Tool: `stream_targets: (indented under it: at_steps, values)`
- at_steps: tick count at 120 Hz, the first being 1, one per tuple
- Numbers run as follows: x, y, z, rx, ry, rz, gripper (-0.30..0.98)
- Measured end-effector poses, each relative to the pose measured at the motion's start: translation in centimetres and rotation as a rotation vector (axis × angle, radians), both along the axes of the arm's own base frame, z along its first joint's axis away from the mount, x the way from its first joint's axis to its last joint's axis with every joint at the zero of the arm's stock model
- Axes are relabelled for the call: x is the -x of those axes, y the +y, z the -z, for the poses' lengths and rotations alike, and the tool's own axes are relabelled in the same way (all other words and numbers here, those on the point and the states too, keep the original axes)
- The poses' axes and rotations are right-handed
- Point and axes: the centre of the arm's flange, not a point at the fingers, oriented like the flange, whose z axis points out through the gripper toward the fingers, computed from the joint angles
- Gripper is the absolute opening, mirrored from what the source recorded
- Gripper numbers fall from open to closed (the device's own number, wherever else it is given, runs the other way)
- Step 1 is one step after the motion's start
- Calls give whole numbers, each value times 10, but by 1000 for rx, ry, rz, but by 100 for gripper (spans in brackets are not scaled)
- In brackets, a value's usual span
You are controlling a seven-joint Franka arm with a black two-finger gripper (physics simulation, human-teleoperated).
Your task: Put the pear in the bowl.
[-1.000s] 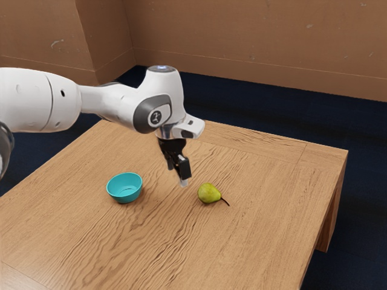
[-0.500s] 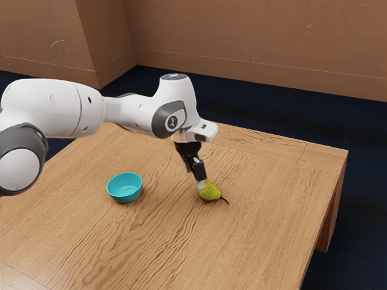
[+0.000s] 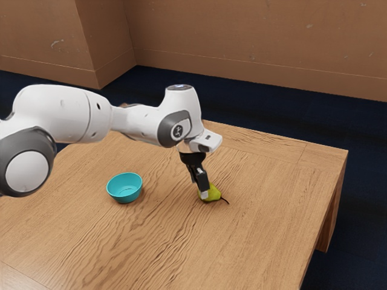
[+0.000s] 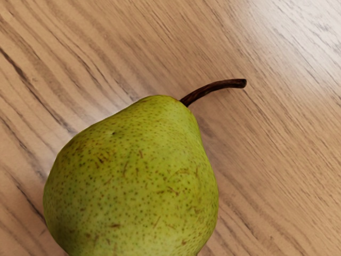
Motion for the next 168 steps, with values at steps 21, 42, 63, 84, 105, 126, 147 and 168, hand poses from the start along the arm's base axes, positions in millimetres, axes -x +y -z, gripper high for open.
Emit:
stream_targets:
  at_steps: [21,42,63,84,105,126,147,168]
  values:
    - [0,0,8,4,9,9,69]
    - [0,0,16,6,17,16,69]
    - [-7,0,22,10,13,20,69]
    - [-12,0,24,13,8,24,69]
    - [-15,-1,29,14,8,27,69]
    - [-16,-2,31,21,10,28,69]
    - [-18,-5,34,28,10,35,69]
    - [-18,-5,34,28,7,59,65]
